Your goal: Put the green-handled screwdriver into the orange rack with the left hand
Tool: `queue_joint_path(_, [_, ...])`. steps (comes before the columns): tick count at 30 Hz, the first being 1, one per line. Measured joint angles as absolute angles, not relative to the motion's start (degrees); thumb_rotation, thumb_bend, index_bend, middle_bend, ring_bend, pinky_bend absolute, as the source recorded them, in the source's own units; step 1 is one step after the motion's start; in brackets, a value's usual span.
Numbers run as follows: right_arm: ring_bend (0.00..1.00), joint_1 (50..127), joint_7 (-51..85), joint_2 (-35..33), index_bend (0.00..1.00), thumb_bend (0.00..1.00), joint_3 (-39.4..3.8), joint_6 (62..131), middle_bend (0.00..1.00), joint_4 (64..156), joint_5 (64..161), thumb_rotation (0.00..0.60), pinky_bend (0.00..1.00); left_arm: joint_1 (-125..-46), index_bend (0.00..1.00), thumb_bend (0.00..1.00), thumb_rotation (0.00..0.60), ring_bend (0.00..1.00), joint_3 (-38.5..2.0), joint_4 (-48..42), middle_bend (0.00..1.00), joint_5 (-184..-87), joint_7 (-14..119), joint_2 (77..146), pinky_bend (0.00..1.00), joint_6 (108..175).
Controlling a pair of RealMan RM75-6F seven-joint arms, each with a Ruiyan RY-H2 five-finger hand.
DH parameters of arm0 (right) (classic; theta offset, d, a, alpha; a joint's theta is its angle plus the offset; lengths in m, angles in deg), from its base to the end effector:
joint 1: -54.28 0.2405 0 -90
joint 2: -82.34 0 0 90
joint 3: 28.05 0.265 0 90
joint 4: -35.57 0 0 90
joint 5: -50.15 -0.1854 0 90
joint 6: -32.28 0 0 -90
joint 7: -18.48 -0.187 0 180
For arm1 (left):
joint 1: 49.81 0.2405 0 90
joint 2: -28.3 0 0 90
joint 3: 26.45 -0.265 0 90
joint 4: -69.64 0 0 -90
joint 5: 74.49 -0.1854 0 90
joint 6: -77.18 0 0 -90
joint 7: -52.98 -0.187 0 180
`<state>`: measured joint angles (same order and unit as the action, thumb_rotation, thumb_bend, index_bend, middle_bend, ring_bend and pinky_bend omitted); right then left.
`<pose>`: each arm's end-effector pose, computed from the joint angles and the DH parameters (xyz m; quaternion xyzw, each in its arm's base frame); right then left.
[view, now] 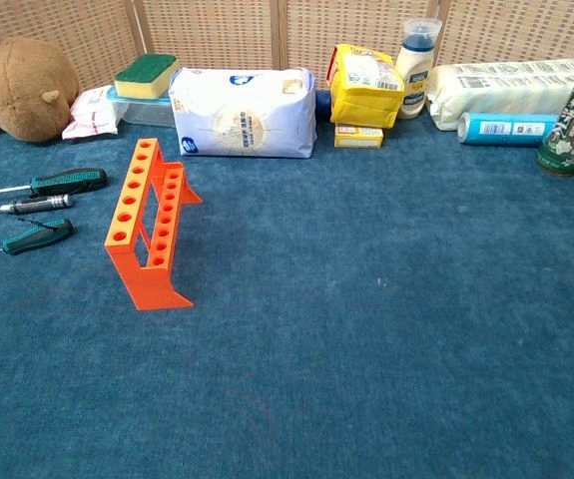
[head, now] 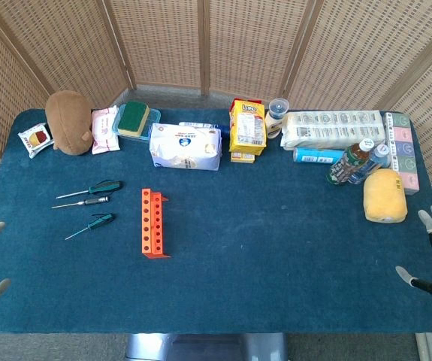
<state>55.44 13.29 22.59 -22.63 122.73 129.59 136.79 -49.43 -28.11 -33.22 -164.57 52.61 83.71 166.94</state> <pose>-0.3066 -0.2095 0.2298 0.5515 -0.3723 0.4291 0.6108 -0.2911 0.1797 0.2135 -0.5901 -0.4073 -0.3824 0.5828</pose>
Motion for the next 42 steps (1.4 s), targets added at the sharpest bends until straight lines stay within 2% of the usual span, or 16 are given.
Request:
queue_joint_path(10, [0.00,55.59,13.45,22.60,0.06,0.00,-23.06,122.10,0.00,129.99,137.24,0.600,0.00,-49.90,0.00,0.01,0.600,0.00,-27.19,-33.83,0.01,-162.67,51.24,84.30,0.02,165.60])
queue_joint_path(11, [0.00,55.62,13.45,22.60,0.06,0.00,-23.02,122.09,0.00,130.04,137.18,0.600,0.00,-50.16,0.00,0.02,0.600,0.03,-26.86,-33.71,0.06,-162.39,51.25,84.56,0.02,165.40])
queue_joint_path(12, [0.00,55.67,13.45,22.59,0.06,0.00,-22.95,122.01,0.00,130.06,137.04,0.600,0.00,-50.55,0.00,0.02,0.600,0.12,-26.42,-33.58,0.17,-161.80,51.25,84.94,0.06,164.98])
queue_joint_path(13, [0.00,55.70,13.46,22.58,0.06,0.00,-22.92,121.93,0.00,130.05,136.96,0.600,0.00,-50.92,0.00,0.03,0.600,0.29,-26.05,-33.51,0.33,-161.18,51.24,85.25,0.19,164.48])
queue_joint_path(14, [0.00,55.79,13.47,22.58,0.06,0.00,-22.88,121.68,0.00,130.04,136.79,0.600,0.00,-51.36,0.00,0.03,0.600,0.43,-25.63,-33.44,0.46,-160.44,51.21,85.59,0.31,163.83])
queue_joint_path(15, [0.00,55.86,13.43,22.58,0.06,0.00,-22.85,121.44,0.00,130.04,136.64,0.600,0.00,-52.14,0.00,0.04,0.600,0.62,-24.97,-33.35,0.65,-159.32,51.15,86.08,0.51,162.69])
queue_joint_path(16, [0.00,55.93,13.36,22.59,0.06,0.00,-22.84,121.19,0.00,130.05,136.48,0.600,0.00,-52.83,0.00,0.05,0.600,0.77,-24.43,-33.27,0.79,-158.42,51.08,86.49,0.70,161.69])
queue_joint_path(18, [0.00,56.10,13.20,22.60,0.06,0.00,-22.87,120.65,0.00,129.98,136.28,0.600,0.00,-54.92,0.02,0.07,0.600,0.91,-22.76,-32.88,0.94,-156.00,50.72,87.88,0.88,159.10])
queue_joint_path(19, [0.00,56.17,13.05,22.62,0.06,0.00,-22.89,120.43,0.00,129.93,136.24,0.600,0.00,-55.94,0.06,0.08,0.600,0.96,-21.98,-32.61,0.98,-154.75,50.24,88.68,0.94,157.99])
queue_joint_path(22, [0.00,56.27,12.36,22.75,0.06,0.00,-22.95,120.32,0.00,129.84,136.38,0.600,0.00,-58.81,0.16,0.12,0.600,1.00,-19.77,-32.08,1.00,-149.47,47.13,91.18,0.99,154.53])
queue_joint_path(26, [0.00,56.48,11.05,23.09,0.06,0.00,-23.06,119.68,0.00,129.60,136.40,0.600,0.00,-62.91,0.18,0.19,0.600,1.00,-17.33,-32.09,1.00,-139.93,41.81,93.84,0.99,148.95])
queue_joint_path(30, [0.00,56.67,10.08,23.39,0.06,0.00,-23.11,119.12,0.00,129.40,136.23,0.600,0.00,-67.79,0.26,0.27,0.600,1.00,-14.98,-32.14,1.00,-128.58,34.79,97.05,0.99,144.67])
queue_joint_path(36, [0.00,56.72,9.00,23.77,0.06,0.00,-23.27,118.88,0.00,129.18,136.32,0.600,0.00,-75.08,0.27,0.32,0.600,1.00,-12.37,-31.88,1.00,-115.16,25.23,102.32,0.99,141.49])
queue_joint_path(42, [0.00,56.75,8.59,23.98,0.06,0.00,-23.53,118.83,0.00,129.24,136.77,0.600,0.00,-80.24,0.27,0.34,0.600,1.00,-10.88,-31.22,1.00,-104.44,19.08,107.21,0.99,142.24])
